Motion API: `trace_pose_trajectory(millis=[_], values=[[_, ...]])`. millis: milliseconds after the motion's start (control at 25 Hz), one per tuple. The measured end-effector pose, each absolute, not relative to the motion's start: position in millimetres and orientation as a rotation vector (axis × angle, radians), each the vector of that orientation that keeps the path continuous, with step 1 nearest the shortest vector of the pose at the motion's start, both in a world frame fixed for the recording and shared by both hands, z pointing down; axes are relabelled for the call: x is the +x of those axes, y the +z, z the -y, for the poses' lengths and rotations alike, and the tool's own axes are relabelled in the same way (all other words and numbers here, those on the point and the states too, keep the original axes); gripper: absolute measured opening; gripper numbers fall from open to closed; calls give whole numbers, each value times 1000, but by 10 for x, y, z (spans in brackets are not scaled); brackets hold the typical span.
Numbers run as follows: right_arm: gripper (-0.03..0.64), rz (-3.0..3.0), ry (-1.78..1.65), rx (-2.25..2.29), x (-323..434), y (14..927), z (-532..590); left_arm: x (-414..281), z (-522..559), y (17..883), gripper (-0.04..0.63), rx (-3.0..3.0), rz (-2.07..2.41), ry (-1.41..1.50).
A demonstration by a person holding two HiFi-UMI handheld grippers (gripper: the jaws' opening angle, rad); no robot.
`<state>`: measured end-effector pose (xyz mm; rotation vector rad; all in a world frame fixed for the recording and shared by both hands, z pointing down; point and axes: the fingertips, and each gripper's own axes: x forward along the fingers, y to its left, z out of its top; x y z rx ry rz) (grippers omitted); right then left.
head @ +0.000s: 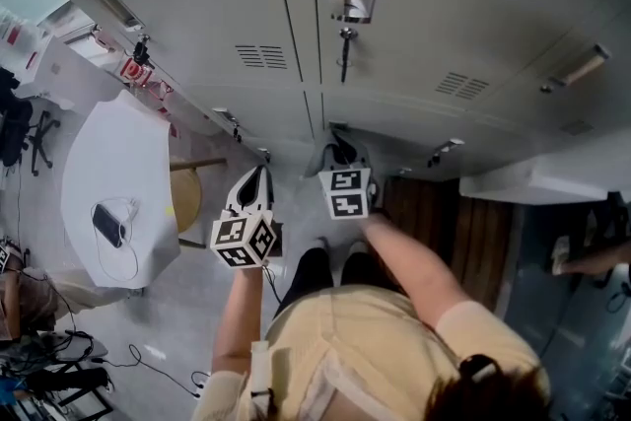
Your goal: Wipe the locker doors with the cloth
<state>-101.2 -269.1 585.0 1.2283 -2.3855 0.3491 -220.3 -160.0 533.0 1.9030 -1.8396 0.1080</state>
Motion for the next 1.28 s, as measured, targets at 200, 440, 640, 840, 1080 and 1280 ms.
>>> trace_pose_trajectory(millis=[200, 440, 640, 840, 1080, 1280], values=[[6, 2347, 342, 1258, -917, 5913, 2811, -2150, 1721, 5369, -12, 1919, 1814, 120], [6, 2318, 341, 1309, -671, 5910, 2884, -1960, 1914, 5383, -12, 1970, 1758, 145], [6, 2283, 357, 1386, -348, 5908, 2934, -1764, 2059, 5382, -12, 2023, 1703, 172], [6, 2227, 381, 1465, 15, 5915, 2967, -1571, 2209, 5404, -12, 2059, 1663, 187], [6, 2165, 394, 1553, 405, 5928, 2990, -1246, 2356, 5435, -12, 2121, 1574, 205], [6, 2111, 400, 1613, 712, 5944, 3014, -983, 2452, 5476, -12, 2160, 1505, 222]])
